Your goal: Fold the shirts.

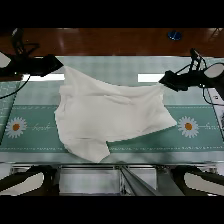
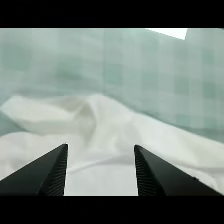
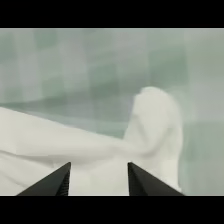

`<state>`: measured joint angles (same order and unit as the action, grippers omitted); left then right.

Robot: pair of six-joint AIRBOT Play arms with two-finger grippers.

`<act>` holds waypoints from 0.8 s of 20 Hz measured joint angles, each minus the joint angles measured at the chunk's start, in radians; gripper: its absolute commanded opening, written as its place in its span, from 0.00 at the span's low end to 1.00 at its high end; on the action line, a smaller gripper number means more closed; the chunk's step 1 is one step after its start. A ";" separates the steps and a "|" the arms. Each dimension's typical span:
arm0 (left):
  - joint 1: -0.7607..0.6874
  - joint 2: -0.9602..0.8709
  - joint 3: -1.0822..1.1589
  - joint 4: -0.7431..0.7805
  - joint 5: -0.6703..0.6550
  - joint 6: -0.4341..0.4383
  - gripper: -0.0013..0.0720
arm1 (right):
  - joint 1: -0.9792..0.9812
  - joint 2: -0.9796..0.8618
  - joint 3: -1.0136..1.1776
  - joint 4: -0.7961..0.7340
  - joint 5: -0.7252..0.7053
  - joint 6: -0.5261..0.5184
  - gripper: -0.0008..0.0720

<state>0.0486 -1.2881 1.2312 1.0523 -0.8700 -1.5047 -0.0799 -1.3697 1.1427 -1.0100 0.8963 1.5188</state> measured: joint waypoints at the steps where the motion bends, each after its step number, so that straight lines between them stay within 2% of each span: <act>1: 0.024 -0.004 0.006 0.003 -0.034 0.002 0.71 | -0.017 -0.028 0.048 0.000 0.019 -0.001 0.58; 4: 0.146 0.000 0.008 0.030 -0.205 0.006 0.71 | -0.104 -0.031 0.133 -0.030 0.120 -0.032 0.58; 6: 0.239 0.032 -0.048 0.042 -0.315 0.026 0.71 | -0.172 0.015 0.111 -0.081 0.179 -0.043 0.58; 8: 0.320 0.097 -0.183 0.042 -0.375 0.041 0.71 | -0.228 0.098 -0.014 -0.108 0.202 -0.048 0.58; 10: 0.376 0.175 -0.367 0.043 -0.414 0.050 0.71 | -0.251 0.216 -0.232 -0.100 0.194 -0.058 0.58; 13: 0.432 0.267 -0.608 0.026 -0.412 0.057 0.71 | -0.263 0.396 -0.524 -0.019 0.158 -0.094 0.58; 16: 0.453 0.299 -0.747 -0.021 -0.413 0.058 0.71 | -0.267 0.543 -0.680 0.059 0.154 -0.129 0.58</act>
<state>0.5018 -0.9886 0.4847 1.0309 -1.2831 -1.4464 -0.3473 -0.8265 0.4629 -0.9512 1.0500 1.3895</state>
